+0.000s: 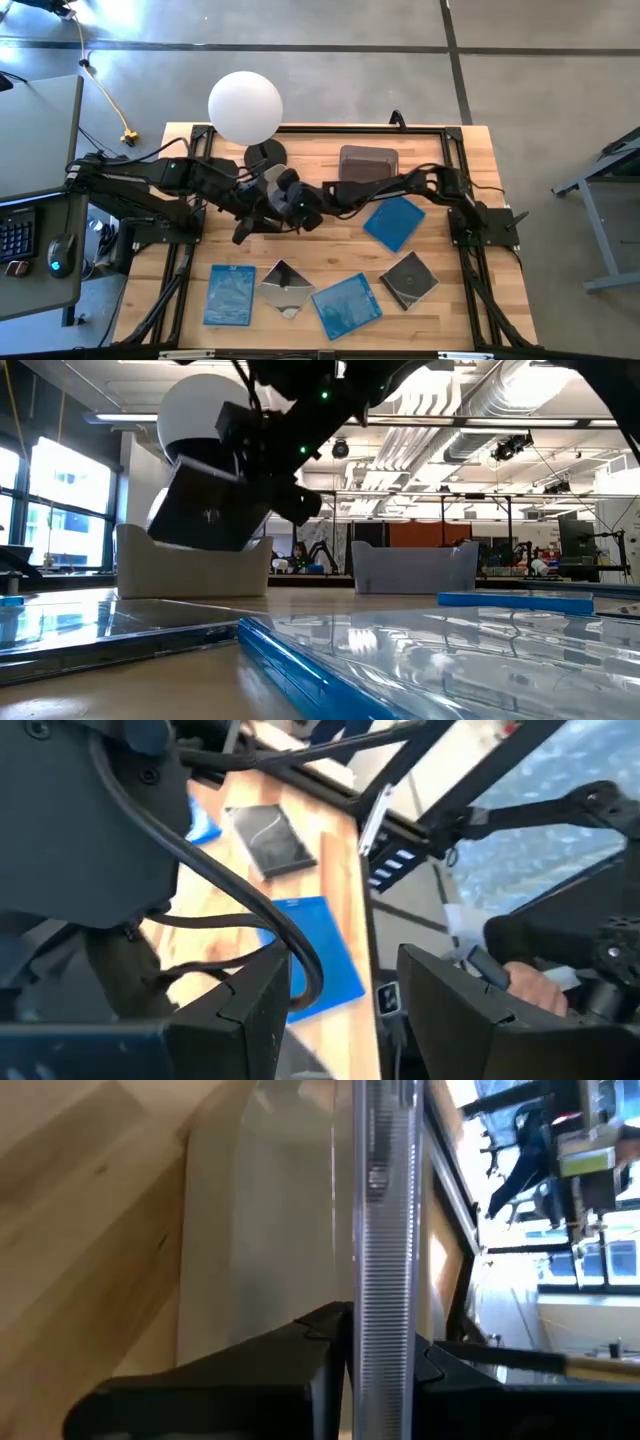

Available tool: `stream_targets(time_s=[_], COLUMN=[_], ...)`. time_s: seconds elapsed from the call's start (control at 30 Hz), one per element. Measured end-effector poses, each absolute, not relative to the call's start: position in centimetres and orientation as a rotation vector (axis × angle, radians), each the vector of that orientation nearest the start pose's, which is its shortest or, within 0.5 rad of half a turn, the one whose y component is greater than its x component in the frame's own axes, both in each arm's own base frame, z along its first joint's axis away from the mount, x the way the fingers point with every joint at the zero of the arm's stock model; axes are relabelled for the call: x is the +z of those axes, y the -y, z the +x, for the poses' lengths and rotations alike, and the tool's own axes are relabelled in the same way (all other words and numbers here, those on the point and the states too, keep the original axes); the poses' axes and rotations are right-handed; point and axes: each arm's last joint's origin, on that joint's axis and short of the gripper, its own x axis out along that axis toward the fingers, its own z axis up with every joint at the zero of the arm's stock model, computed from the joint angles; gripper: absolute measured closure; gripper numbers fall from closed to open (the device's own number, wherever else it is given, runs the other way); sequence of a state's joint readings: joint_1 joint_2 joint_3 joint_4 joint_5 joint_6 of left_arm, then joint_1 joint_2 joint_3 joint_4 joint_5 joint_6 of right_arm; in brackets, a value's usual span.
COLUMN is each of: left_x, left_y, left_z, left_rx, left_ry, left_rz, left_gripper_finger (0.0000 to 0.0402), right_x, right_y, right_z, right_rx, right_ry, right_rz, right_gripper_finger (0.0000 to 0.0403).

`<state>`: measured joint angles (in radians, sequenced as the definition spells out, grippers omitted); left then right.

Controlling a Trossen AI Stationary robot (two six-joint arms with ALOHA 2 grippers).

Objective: Pick & place jewel cases by type
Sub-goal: Put the middle black CD case into the gray bin

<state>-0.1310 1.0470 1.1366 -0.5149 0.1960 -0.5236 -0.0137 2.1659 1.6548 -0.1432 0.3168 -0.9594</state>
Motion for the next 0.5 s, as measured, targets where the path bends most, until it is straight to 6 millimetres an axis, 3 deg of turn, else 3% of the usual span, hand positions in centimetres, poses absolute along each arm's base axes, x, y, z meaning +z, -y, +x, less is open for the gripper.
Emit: stream_targets(time_s=[0.33, 0.5], left_x=[36.72, 36.74], left_y=[3.11, 3.10], left_z=[20.85, 20.85], left_rx=[-0.102, -0.098], left_ry=[-0.563, -0.562], left_rz=[-0.536, -0.541], left_gripper_finger=[0.0220, 0.0220], right_x=[18.94, 18.87], right_y=[1.81, 1.86], right_z=[48.64, 48.59], right_rx=[-0.008, -0.011], right_ry=[-0.812, -0.819], right_rz=[-1.035, -1.019], right_gripper_finger=[0.0369, 0.0336])
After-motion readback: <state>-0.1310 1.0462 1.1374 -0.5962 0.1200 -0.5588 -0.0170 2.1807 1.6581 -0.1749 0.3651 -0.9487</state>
